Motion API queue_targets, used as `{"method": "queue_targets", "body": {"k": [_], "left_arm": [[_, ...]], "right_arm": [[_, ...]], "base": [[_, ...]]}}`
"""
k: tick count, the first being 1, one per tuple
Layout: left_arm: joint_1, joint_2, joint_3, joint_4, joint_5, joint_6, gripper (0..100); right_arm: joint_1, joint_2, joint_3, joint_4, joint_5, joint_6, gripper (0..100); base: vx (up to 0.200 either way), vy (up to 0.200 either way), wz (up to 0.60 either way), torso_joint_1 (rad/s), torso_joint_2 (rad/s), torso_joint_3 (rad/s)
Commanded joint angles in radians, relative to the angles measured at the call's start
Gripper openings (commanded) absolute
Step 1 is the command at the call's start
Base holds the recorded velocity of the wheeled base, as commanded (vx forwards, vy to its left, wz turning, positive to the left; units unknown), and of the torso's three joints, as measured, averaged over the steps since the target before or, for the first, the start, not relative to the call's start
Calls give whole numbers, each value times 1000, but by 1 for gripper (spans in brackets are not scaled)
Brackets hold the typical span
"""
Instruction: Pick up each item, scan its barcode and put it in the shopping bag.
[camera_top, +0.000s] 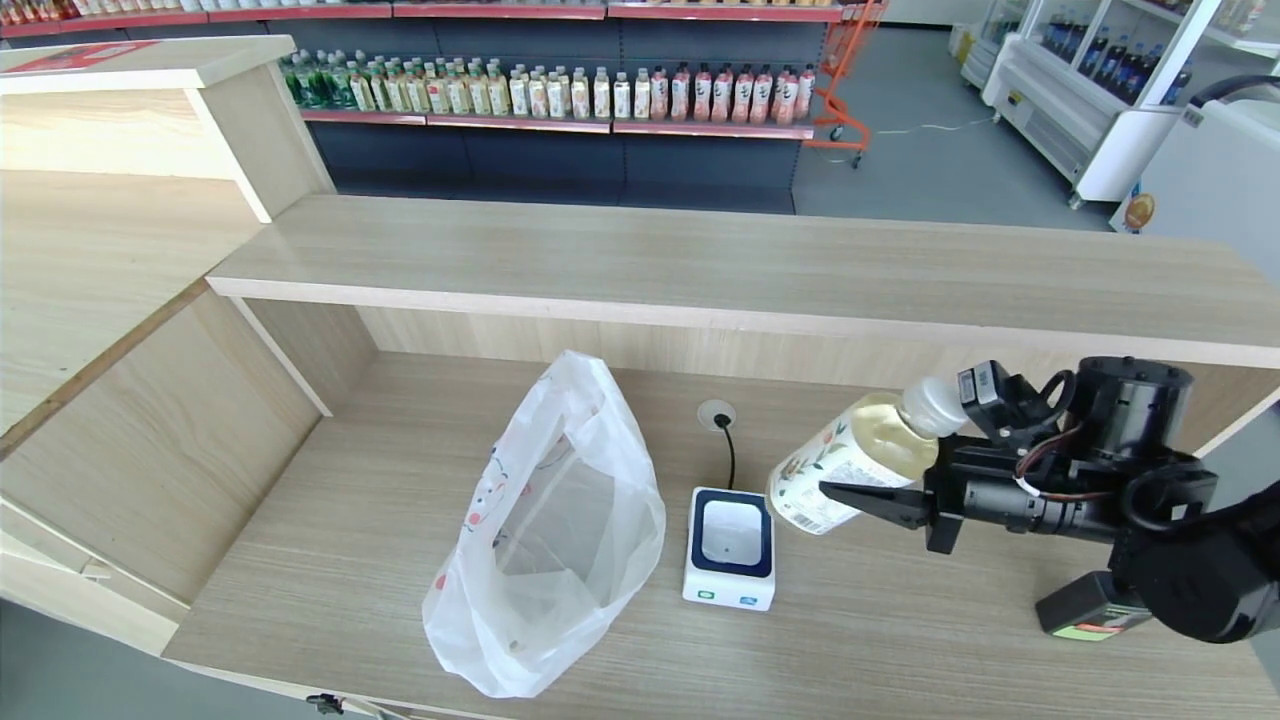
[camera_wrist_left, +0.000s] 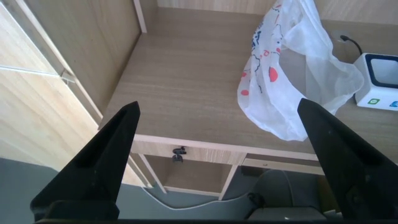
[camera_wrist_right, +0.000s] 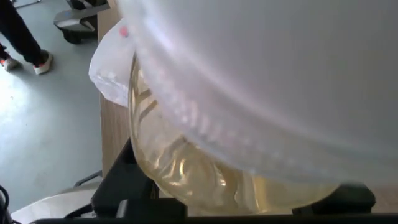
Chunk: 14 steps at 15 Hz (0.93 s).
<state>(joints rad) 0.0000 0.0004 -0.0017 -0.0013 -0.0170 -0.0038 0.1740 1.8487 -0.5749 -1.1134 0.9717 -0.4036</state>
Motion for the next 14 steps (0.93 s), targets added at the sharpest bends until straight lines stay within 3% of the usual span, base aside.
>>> {"method": "queue_targets", "body": {"k": [1, 4, 7, 14], "left_arm": [[0, 0, 0, 0, 0, -1, 100], [0, 0, 0, 0, 0, -1, 100], [0, 0, 0, 0, 0, -1, 100], [0, 0, 0, 0, -1, 1, 100]], "right_arm": [[-38, -129, 56, 32, -8, 25, 0], [-15, -194, 147, 24, -54, 221, 0], [42, -229, 159, 24, -191, 465, 0], [44, -283, 198, 33, -220, 534, 0]], "base": [[0, 0, 0, 0, 0, 0], [0, 0, 0, 0, 0, 0], [0, 0, 0, 0, 0, 0], [0, 0, 0, 0, 0, 0]]}}
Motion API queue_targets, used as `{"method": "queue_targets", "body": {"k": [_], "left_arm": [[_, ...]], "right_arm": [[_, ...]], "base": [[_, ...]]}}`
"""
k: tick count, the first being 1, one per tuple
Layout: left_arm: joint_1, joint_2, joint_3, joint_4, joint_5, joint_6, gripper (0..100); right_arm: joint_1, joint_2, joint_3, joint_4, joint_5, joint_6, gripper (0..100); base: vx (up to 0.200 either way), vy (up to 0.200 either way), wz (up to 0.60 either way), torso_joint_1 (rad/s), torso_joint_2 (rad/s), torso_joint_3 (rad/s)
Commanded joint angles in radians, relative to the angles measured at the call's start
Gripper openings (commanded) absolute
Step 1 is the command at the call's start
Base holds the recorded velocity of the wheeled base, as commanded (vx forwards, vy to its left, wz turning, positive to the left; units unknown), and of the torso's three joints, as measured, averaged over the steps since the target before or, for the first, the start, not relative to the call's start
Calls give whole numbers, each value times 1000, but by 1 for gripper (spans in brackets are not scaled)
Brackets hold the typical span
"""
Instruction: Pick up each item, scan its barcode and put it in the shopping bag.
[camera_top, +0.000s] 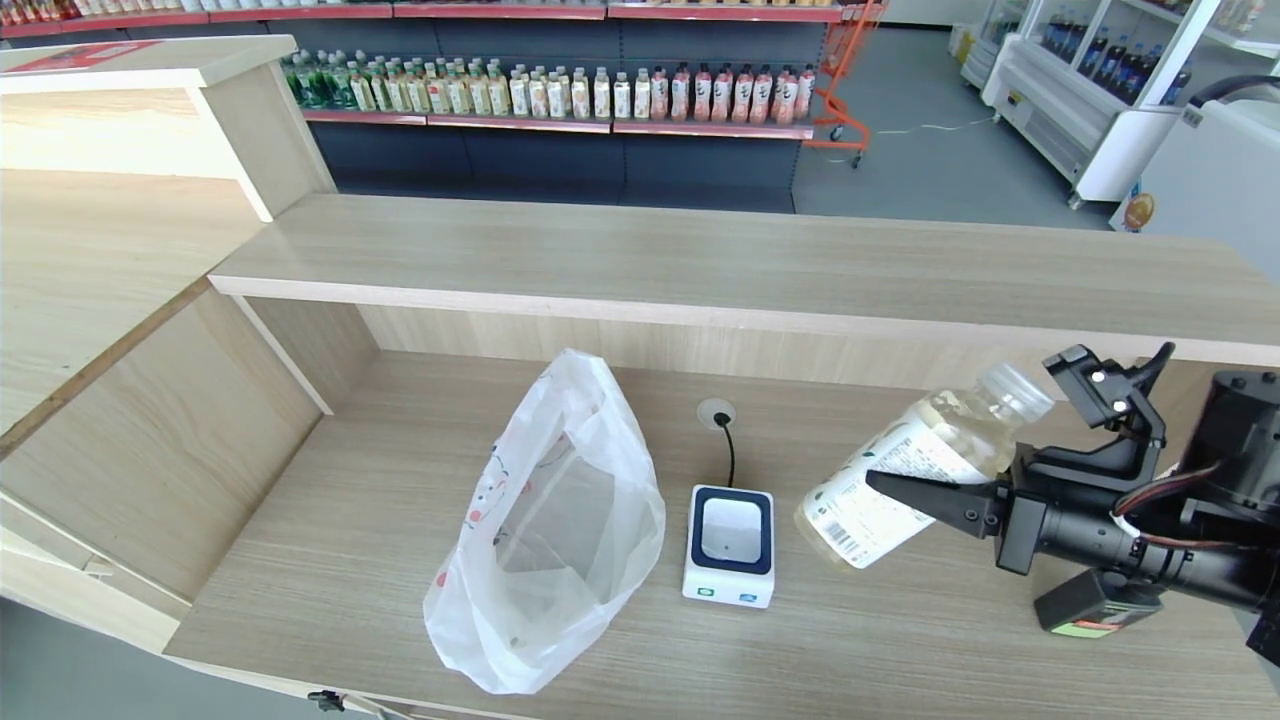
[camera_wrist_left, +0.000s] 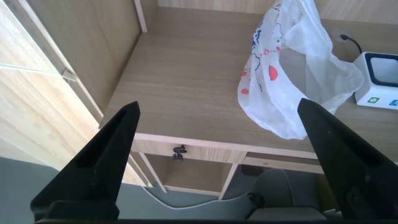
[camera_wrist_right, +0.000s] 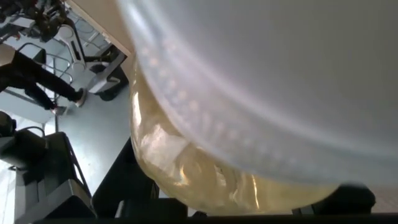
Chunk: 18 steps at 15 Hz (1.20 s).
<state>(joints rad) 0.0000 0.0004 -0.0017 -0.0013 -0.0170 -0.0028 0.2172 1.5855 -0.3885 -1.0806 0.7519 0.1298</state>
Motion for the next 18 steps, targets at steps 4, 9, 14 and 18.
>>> {"method": "queue_targets", "body": {"k": [4, 9, 14, 18], "left_arm": [[0, 0, 0, 0, 0, -2, 100], [0, 0, 0, 0, 0, -3, 100], [0, 0, 0, 0, 0, -2, 100], [0, 0, 0, 0, 0, -2, 100]], "right_arm": [[-1, -39, 30, 2, -2, 37, 0], [8, -45, 26, 24, -23, 160, 0], [57, 7, -18, 116, -118, 160, 0], [131, 139, -104, 114, -220, 163, 0]], "base": [[0, 0, 0, 0, 0, 0], [0, 200, 0, -3, 2, 2], [0, 160, 0, 5, 2, 2], [0, 0, 0, 0, 0, 0]]}}
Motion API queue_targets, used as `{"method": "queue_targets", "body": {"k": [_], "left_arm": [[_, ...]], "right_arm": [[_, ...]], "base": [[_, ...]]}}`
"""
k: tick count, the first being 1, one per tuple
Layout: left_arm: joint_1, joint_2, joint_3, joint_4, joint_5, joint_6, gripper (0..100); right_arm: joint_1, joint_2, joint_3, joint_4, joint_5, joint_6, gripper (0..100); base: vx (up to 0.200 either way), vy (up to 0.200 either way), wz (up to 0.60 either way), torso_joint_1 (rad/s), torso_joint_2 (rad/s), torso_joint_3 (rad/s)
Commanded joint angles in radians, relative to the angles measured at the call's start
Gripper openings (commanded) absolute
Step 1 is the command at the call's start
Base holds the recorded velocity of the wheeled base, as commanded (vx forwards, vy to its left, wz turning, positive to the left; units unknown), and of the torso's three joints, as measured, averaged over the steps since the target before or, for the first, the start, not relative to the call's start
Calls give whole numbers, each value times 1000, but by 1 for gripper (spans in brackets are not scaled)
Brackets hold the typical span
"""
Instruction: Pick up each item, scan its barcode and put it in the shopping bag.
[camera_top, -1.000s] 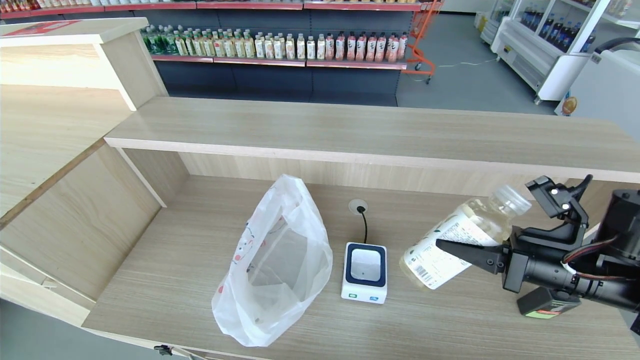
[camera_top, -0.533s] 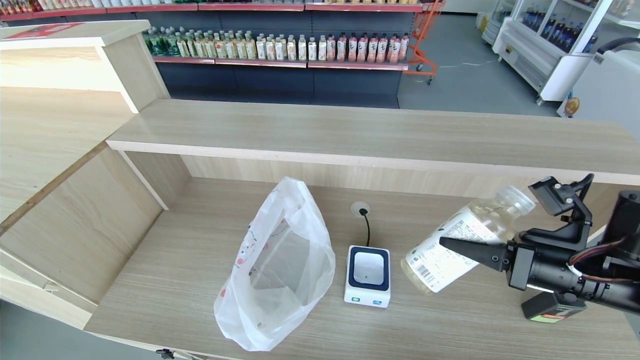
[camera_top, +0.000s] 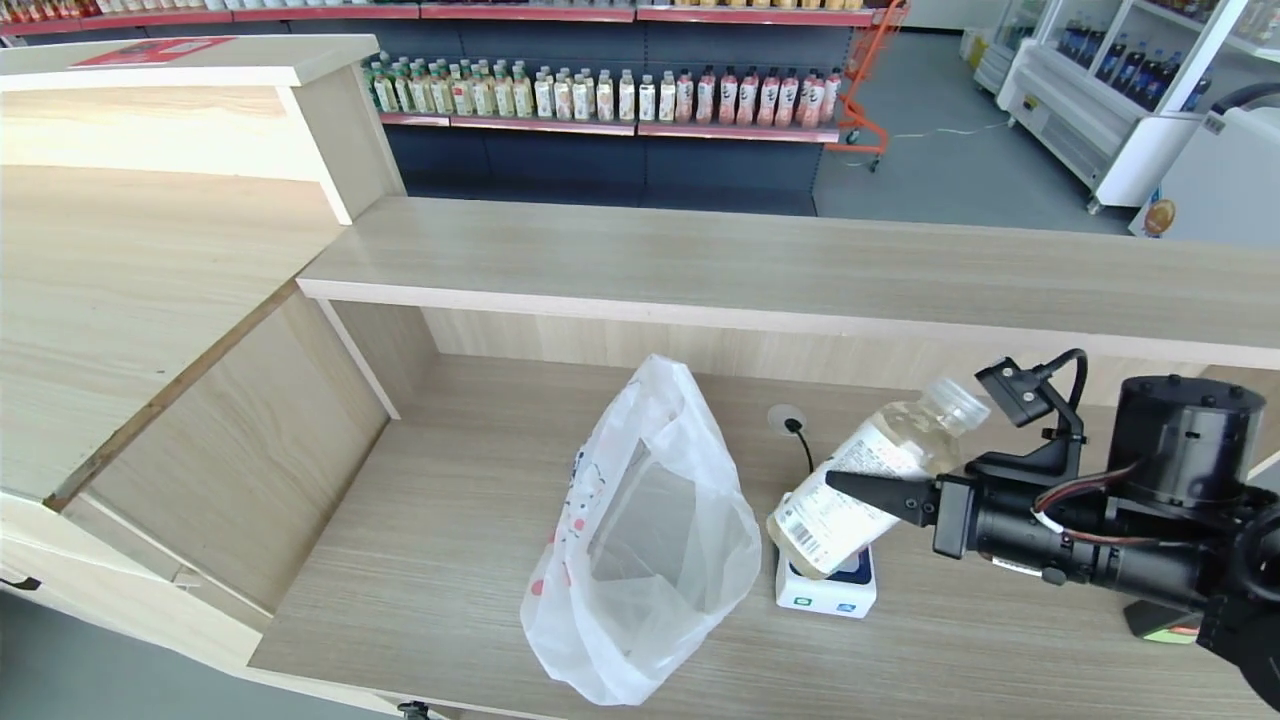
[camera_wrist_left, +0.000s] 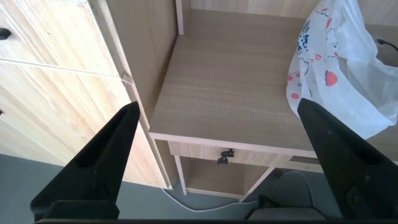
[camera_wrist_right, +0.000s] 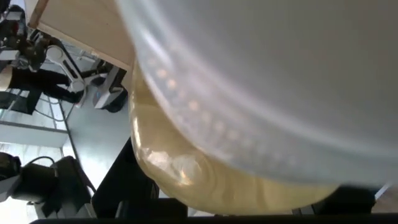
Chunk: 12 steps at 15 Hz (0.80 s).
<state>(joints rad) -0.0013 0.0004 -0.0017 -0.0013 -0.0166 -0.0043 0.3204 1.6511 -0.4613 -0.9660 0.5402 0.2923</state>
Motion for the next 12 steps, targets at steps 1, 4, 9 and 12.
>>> {"method": "queue_targets", "body": {"k": [1, 4, 9, 12], "left_arm": [[1, 0, 0, 0, 0, 0, 100], [1, 0, 0, 0, 0, 0, 100], [1, 0, 0, 0, 0, 0, 100], [1, 0, 0, 0, 0, 0, 100]], "right_arm": [[51, 108, -56, -2, -22, 1, 0], [120, 250, -142, -8, -125, -1, 0], [189, 412, -280, 0, -218, -16, 0], [210, 543, -355, -5, -250, -173, 0]], "base": [[0, 0, 0, 0, 0, 0], [0, 0, 0, 0, 0, 0], [0, 0, 0, 0, 0, 0], [0, 0, 0, 0, 0, 0]]}}
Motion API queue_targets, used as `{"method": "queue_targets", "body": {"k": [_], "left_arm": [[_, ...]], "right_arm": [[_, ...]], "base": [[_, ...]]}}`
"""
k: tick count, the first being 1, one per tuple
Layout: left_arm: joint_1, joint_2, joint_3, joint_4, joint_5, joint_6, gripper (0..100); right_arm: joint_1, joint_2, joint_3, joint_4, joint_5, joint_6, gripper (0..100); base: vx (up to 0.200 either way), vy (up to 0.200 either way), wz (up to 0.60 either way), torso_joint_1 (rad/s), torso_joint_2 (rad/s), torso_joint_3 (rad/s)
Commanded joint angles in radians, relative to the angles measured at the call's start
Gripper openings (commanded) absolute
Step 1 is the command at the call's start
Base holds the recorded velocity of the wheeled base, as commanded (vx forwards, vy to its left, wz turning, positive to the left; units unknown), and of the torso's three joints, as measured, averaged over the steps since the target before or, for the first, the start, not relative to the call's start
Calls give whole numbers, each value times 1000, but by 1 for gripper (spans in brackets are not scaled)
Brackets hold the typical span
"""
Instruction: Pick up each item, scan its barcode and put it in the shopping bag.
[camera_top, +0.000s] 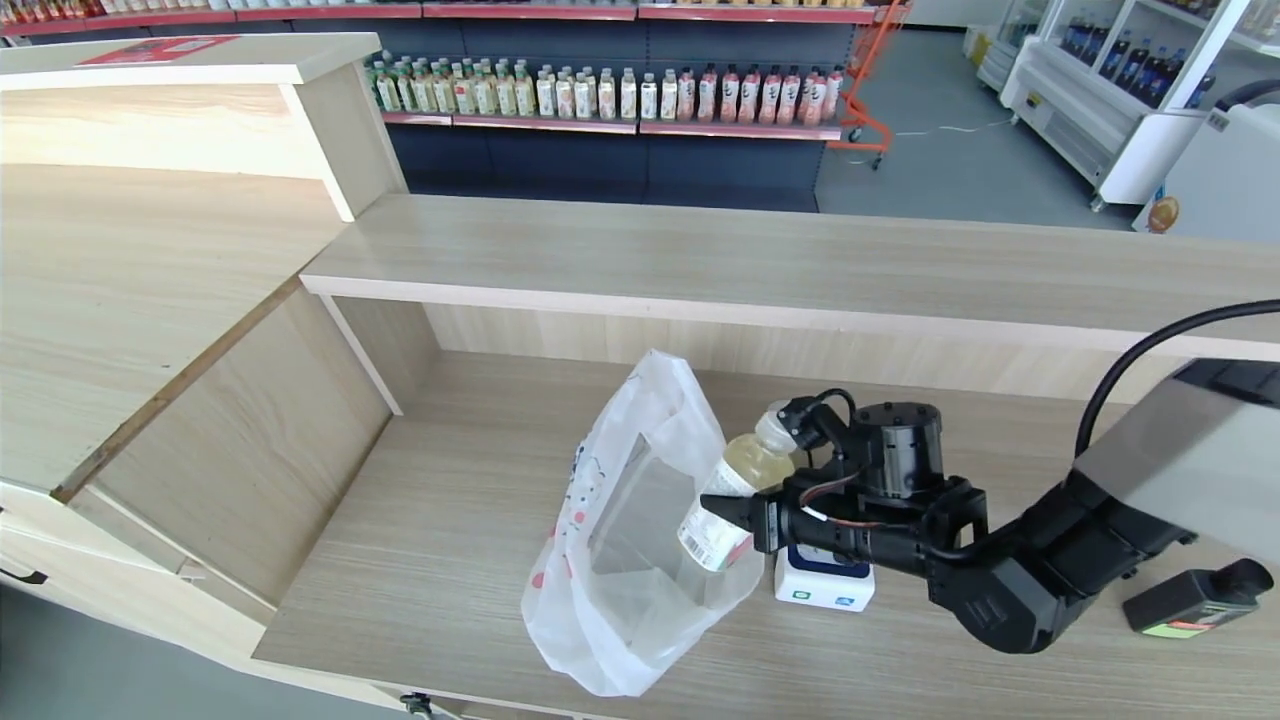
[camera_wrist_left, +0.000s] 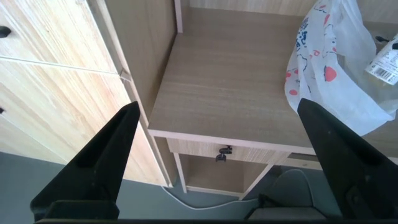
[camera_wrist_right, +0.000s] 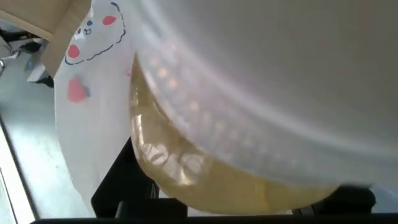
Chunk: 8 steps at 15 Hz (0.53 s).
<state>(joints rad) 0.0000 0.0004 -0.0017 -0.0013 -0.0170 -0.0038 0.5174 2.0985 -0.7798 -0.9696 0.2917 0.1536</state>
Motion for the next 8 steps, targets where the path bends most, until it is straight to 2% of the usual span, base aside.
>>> {"method": "queue_targets", "body": {"k": [1, 4, 8], "left_arm": [[0, 0, 0, 0, 0, -1, 100], [0, 0, 0, 0, 0, -1, 100], [0, 0, 0, 0, 0, -1, 100]], "right_arm": [[35, 123, -52, -5, -2, -88, 0], [84, 164, -122, -11, -3, -181, 0], [104, 178, -171, -18, 0, -229, 0]], "base": [[0, 0, 0, 0, 0, 0], [0, 0, 0, 0, 0, 0], [0, 0, 0, 0, 0, 0]]}}
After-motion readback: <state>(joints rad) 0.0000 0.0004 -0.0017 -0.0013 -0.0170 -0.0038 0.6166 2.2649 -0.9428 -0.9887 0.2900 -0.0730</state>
